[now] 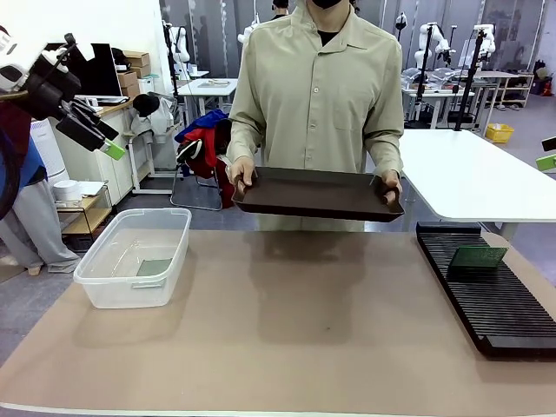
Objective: Sort PCBs into racks and boxes based on the side picked up.
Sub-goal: If the short side of the Blank PCB is picked up, insert it into the PCB Rack ; if the long side is picked up, place it in the Organizing box.
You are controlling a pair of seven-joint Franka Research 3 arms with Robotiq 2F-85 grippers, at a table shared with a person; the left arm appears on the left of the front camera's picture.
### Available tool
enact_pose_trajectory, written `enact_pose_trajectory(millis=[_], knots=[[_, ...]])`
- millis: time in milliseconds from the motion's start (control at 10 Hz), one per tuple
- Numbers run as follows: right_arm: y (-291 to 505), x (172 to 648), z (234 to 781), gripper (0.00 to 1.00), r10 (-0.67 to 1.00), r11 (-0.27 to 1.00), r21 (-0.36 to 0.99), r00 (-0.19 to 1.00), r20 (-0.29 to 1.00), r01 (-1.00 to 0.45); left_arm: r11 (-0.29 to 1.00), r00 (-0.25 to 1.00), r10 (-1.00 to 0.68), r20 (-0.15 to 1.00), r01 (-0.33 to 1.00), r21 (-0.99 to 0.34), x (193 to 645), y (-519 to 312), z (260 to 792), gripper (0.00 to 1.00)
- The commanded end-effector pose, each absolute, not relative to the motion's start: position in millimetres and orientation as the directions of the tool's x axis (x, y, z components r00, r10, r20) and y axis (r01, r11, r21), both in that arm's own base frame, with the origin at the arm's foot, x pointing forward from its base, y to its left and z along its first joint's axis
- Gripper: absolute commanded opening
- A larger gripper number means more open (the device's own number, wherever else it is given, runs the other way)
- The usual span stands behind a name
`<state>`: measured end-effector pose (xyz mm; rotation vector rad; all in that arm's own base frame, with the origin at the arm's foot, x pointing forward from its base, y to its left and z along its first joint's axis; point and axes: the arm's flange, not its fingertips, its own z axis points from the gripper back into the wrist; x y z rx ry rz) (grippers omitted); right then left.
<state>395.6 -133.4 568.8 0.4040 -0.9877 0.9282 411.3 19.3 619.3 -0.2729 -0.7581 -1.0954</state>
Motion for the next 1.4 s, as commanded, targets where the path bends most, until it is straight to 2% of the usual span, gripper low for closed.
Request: enact_pose_trajectory(millis=[0, 100, 200, 1300], knots=[[-133.2, 395.0, 568.5, 1.00, 0.478, 0.564, -0.099, 0.226, 0.849, -0.820, 0.448, 0.216, -0.676, 0.705, 0.879, 0.160, 411.1, 24.9, 615.9, 1.00], [-133.2, 395.0, 568.5, 1.00, 0.478, 0.564, -0.099, 0.226, 0.849, -0.820, 0.454, 0.214, -0.664, 0.716, 0.877, 0.158, 410.6, 27.0, 615.0, 1.00], [-133.2, 395.0, 568.5, 1.00, 0.478, 0.564, -0.099, 0.226, 0.849, -0.820, 0.459, 0.244, -0.696, 0.676, 0.875, 0.157, 411.3, 20.2, 619.4, 1.00], [-133.2, 395.0, 568.5, 1.00, 0.478, 0.564, -0.099, 0.226, 0.849, -0.820, 0.459, 0.244, -0.696, 0.676, 0.875, 0.157, 411.3, 20.2, 619.4, 1.00]])
